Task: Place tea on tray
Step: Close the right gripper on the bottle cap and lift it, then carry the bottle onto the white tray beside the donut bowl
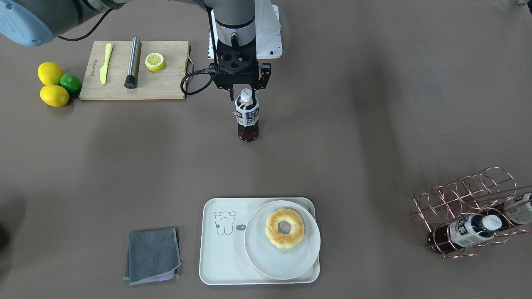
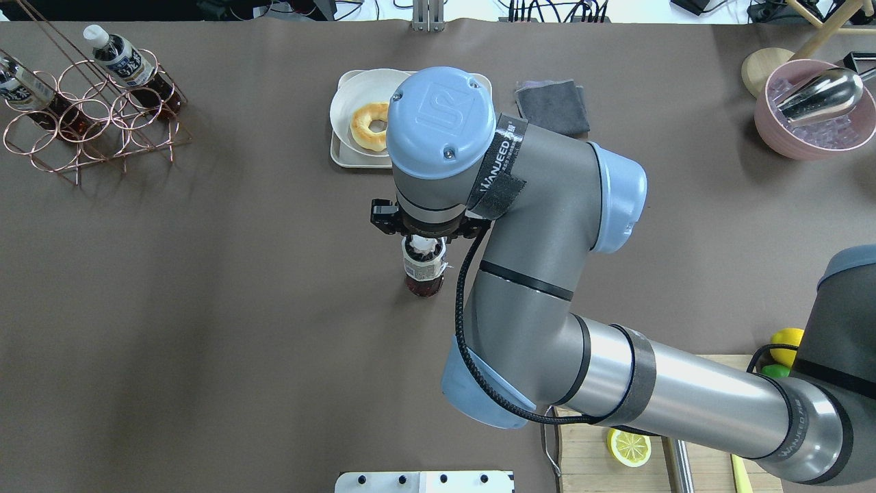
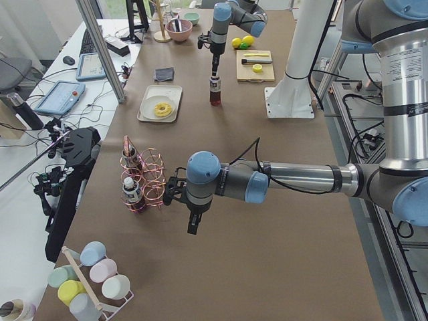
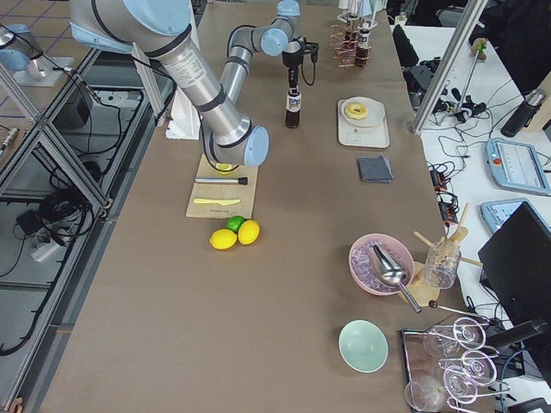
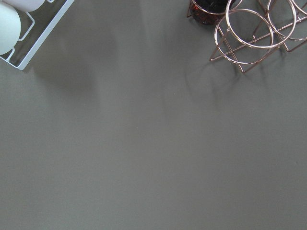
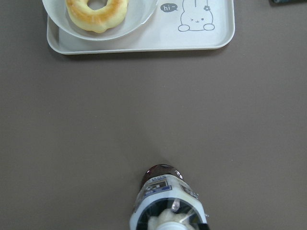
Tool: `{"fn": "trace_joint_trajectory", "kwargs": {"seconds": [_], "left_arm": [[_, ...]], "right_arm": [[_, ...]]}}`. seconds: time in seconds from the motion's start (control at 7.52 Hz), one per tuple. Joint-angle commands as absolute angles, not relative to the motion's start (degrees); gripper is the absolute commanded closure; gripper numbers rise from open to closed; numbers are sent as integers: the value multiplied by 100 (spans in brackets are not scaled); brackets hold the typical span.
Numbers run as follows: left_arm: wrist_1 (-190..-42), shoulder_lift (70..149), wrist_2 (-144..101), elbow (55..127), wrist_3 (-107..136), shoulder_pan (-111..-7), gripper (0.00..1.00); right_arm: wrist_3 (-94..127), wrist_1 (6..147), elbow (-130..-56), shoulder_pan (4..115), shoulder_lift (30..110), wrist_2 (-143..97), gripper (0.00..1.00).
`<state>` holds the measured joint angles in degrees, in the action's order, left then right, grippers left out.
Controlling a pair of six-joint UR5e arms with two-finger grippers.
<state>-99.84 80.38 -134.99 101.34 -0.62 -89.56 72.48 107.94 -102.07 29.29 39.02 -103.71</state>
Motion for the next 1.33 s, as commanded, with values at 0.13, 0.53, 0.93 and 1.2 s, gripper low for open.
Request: {"fn": "trace_joint_trajectory", "kwargs": {"seconds": [0.13,0.53,0.93,1.2], "left_arm": [[-9984,8042,-13500,10125,-62,-8947,2],[-9993,8033,-13517,10090,-70,-8947,2],[-10002,8051,-13570,9976,-70,-8947,2],[-10002,8156,-13570,9932,-79,-8947,2]], "right_arm": [[7277,10819,-10300,2935,3876,-10293,100],[6998,11162,-10460,3767,3814,-10825,100],[6058,11250,-9228,4751,3300,-11519,100],[5759,11093,-7488,5192,2386,-11751,100]]}}
